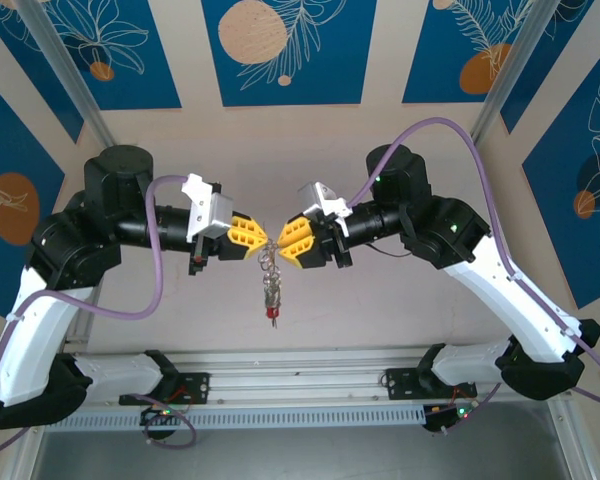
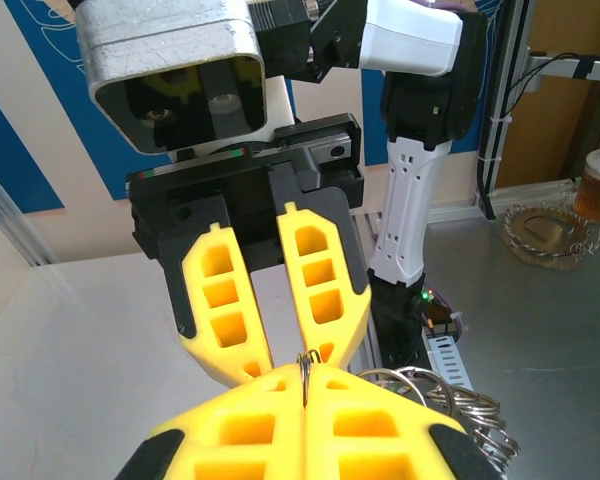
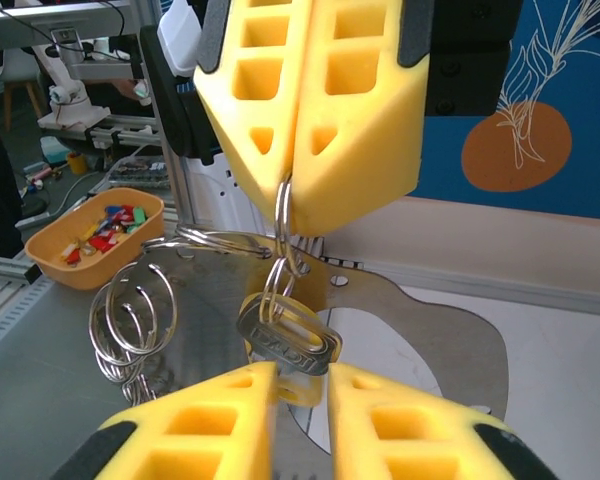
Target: Put the keys on the keyring
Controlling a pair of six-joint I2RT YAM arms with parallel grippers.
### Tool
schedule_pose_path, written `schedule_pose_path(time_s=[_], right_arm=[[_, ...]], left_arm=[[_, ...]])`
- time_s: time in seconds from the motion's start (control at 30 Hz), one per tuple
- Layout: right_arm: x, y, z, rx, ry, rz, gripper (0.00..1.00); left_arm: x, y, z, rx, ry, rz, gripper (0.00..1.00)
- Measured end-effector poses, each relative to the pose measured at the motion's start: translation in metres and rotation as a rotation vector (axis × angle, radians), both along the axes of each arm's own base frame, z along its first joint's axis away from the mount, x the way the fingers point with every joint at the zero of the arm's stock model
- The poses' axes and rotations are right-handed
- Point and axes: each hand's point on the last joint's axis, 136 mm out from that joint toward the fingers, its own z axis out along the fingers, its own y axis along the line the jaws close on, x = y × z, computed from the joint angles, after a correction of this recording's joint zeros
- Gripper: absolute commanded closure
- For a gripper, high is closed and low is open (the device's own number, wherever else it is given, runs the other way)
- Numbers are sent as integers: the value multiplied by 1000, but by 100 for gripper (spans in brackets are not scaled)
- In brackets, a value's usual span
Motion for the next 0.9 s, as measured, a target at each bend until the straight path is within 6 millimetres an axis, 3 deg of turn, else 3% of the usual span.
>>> schedule_pose_path(time_s=[0.17,0.37,0.9], right_arm=[[-3,-7,4,26,-29,-22,73],[-9,-12,24,97,-69,-19,73],[0,2,21,92,-37,-3,79]], left_arm=[[0,0,0,0,0,0,100],[0,0,0,0,0,0,100],[0,0,0,0,0,0,100]])
